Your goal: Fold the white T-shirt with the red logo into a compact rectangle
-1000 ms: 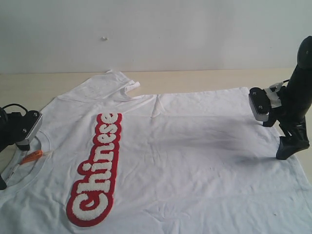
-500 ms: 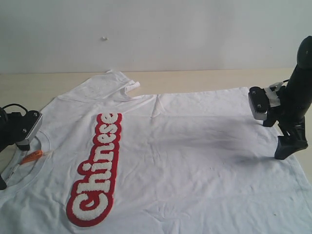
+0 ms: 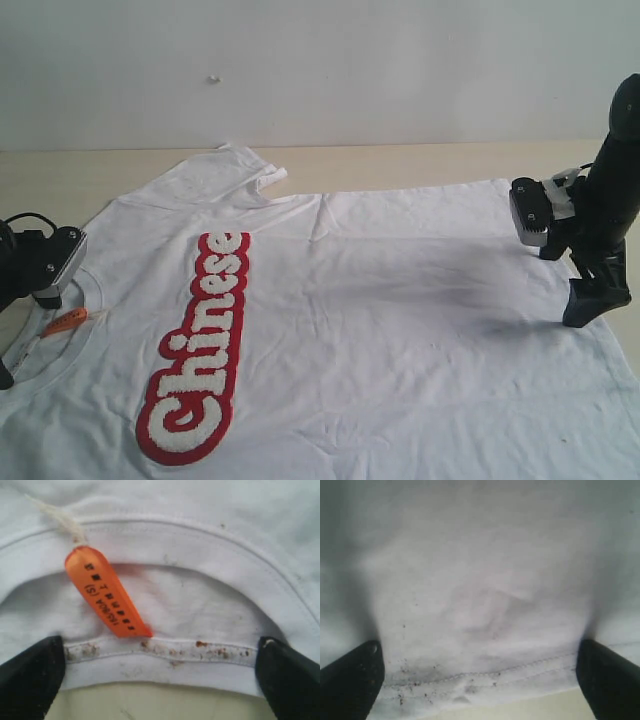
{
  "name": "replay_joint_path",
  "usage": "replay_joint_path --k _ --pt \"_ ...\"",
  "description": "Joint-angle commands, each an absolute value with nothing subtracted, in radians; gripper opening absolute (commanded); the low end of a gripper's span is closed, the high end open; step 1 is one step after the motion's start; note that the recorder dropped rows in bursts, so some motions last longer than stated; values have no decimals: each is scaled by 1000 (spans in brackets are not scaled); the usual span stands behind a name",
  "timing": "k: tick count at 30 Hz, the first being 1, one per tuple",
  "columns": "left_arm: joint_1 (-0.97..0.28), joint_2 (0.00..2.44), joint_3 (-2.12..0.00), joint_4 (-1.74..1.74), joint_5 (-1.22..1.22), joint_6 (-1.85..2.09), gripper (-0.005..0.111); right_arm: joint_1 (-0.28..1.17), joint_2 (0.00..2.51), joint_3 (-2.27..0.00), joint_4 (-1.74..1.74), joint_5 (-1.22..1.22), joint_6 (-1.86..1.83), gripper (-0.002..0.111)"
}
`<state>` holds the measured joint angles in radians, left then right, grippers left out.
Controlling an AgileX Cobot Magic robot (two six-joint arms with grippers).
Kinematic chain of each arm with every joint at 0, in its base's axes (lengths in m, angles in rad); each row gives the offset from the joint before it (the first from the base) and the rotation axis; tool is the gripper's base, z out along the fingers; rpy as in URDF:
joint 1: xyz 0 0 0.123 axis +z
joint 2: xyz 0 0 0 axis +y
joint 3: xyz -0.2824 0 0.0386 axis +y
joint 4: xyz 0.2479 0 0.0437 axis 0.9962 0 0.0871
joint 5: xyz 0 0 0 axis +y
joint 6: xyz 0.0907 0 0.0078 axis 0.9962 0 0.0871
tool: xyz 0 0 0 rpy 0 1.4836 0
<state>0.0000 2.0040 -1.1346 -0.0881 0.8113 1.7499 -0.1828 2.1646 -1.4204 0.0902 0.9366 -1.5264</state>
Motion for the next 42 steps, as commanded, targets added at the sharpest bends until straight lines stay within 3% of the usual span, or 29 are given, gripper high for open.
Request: replay_joint_path --k 1,6,9,15,16,17,18,19,42 --pt "2 2038 -1123 -75 805 1749 104 -186 2188 -1412 66 921 -1517 105" --pt "2 2038 -1123 -75 805 1749 104 -186 2188 -1412 41 921 -1517 104" --pt "2 2038 -1123 -75 805 1749 104 -186 2188 -1412 7 921 -1513 94" --pt "2 2038 -1123 -75 805 1749 104 -186 2188 -1412 7 930 -1517 52" --pt "2 2038 -1123 -75 805 1749 104 -186 2188 -1412 7 951 -1515 33" --pt "2 2038 -1123 -75 805 1749 104 -186 2188 -1412 7 957 -1515 25" --pt "2 2038 -1123 -75 805 1749 104 -186 2188 -1412 7 981 -1515 6" --pt "2 2038 -1123 -75 805 1749 104 -186 2188 -1412 7 983 -1512 0" --pt "2 2038 -1123 -75 805 1749 104 -186 2188 -1412 24 973 -1515 0"
